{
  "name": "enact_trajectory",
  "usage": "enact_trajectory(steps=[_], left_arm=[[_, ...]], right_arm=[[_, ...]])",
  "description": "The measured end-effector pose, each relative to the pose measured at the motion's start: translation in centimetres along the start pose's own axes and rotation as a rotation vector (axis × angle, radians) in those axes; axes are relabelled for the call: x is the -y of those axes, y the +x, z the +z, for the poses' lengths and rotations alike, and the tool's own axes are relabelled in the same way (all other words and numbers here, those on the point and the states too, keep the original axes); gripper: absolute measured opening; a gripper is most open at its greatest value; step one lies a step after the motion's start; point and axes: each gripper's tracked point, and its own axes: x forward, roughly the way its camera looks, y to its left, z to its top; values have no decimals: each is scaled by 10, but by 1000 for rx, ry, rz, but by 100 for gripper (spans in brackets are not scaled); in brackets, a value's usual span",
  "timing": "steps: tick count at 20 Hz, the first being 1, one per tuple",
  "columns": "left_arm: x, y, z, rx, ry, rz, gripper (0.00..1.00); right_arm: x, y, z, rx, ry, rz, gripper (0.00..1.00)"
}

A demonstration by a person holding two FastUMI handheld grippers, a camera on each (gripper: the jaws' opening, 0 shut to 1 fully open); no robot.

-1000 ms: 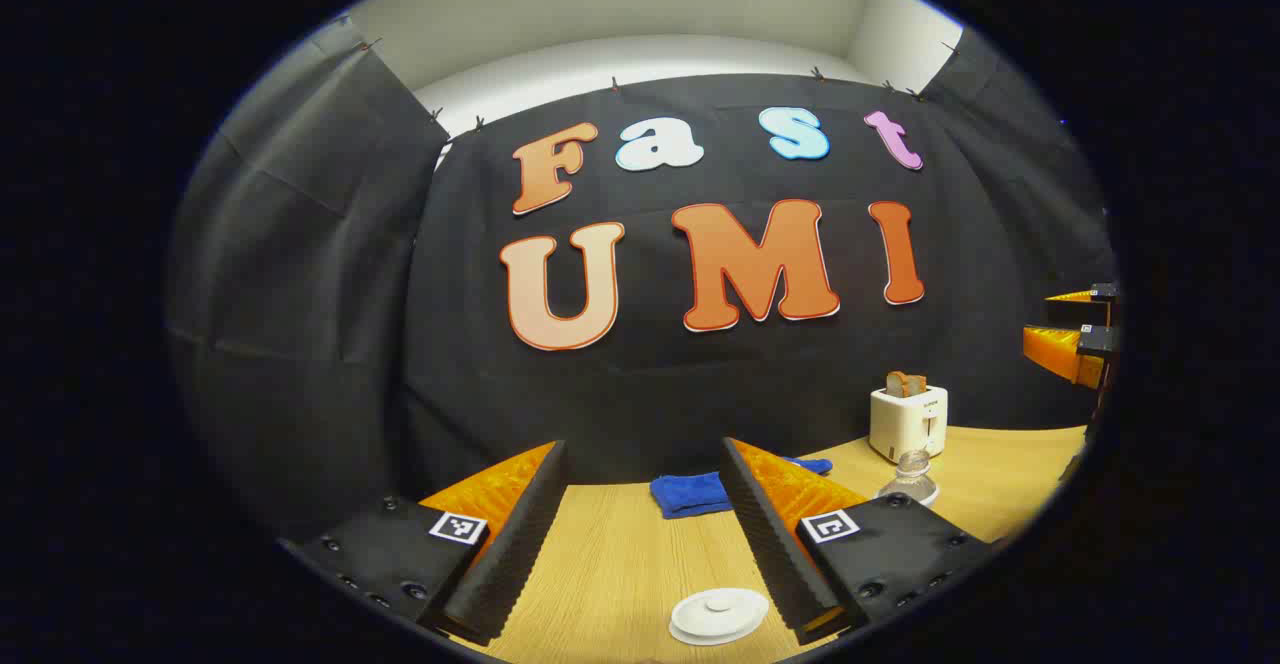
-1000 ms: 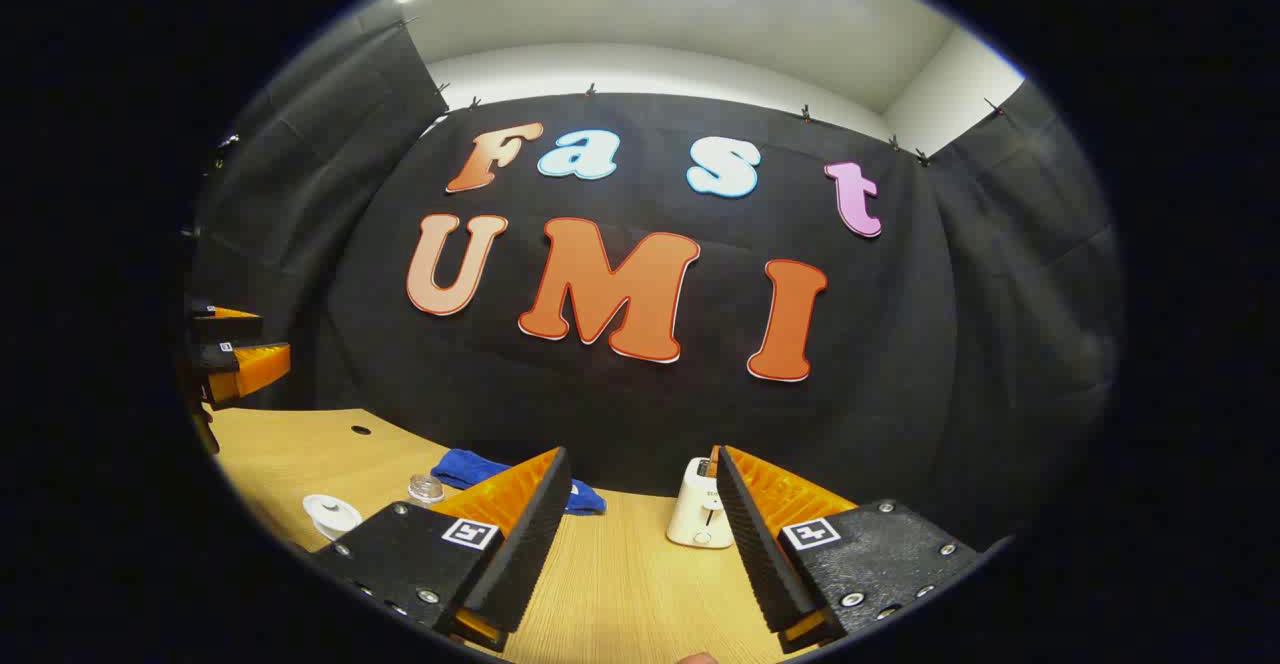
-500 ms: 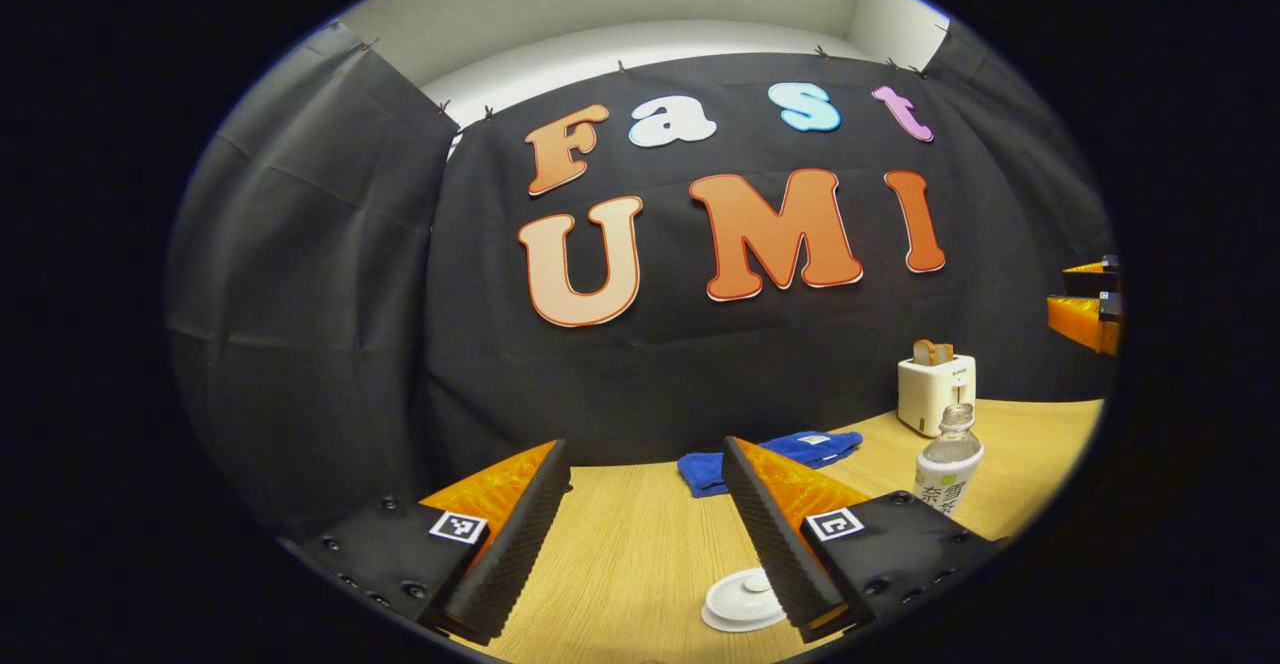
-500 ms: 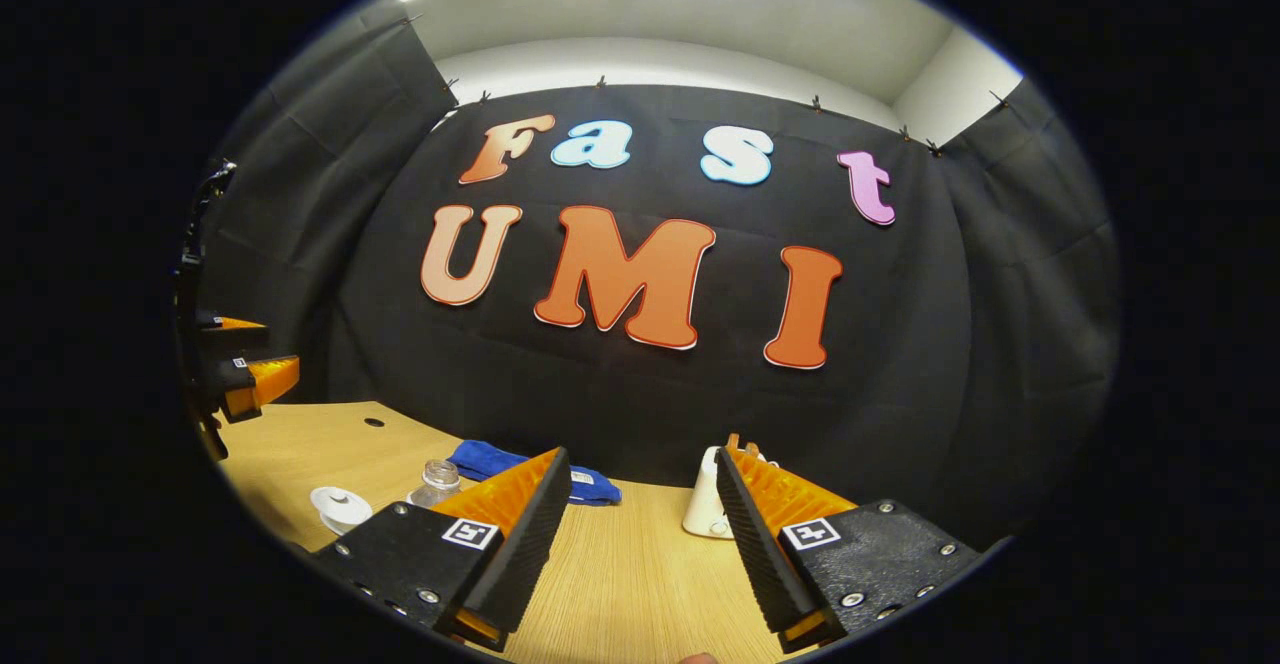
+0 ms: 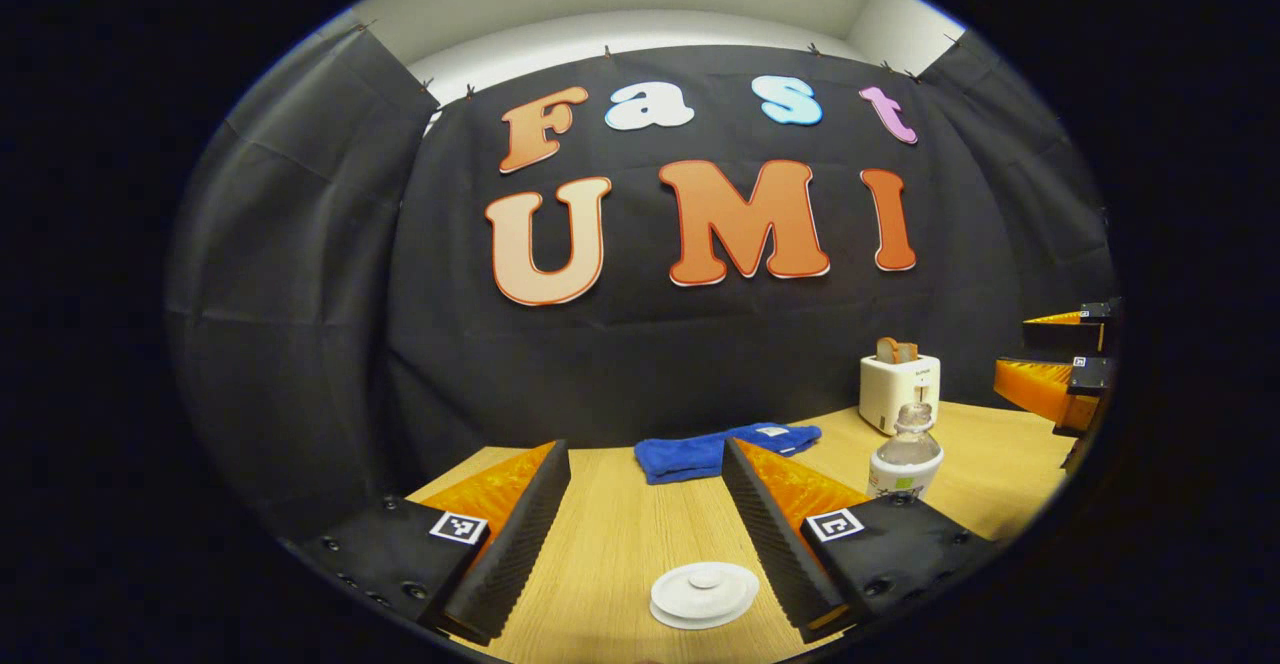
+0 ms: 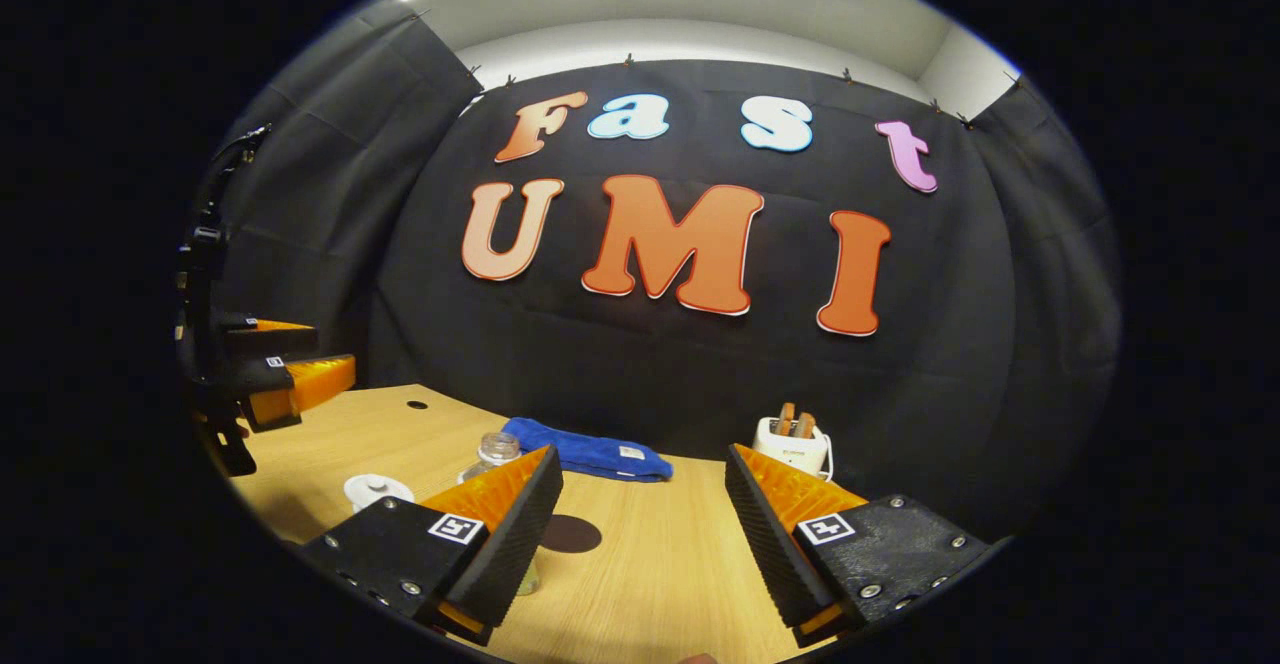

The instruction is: Open the teacup lid with one hand, grasp the water bottle and pour water into the teacup with the other hand; after pouring, place the water bottle on the coaster and then close the teacup lid.

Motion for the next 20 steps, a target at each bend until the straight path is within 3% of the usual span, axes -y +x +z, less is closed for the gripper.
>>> enact_trajectory(steps=[4,8,12,13,14,15,16,20], left_arm=[[20,-1,-25,-55,-11,-61,100],[35,2,-57,-133,-14,-110,100],[46,6,-88,-222,-7,-143,100],[48,6,-97,-244,-6,-154,96],[50,8,-100,-261,0,-161,100],[52,6,-107,-279,10,-167,96],[53,5,-114,-297,23,-168,99],[51,6,-133,-351,56,-162,95]], right_arm=[[-27,-2,-16,-33,34,92,98],[-41,-9,-30,-53,30,136,98],[-45,-13,-40,-71,53,154,98],[-46,-14,-42,-78,57,157,98],[-45,-14,-44,-83,58,156,98],[-44,-13,-47,-87,56,154,98],[-44,-13,-49,-92,54,152,98],[-41,-14,-57,-113,58,147,98]])
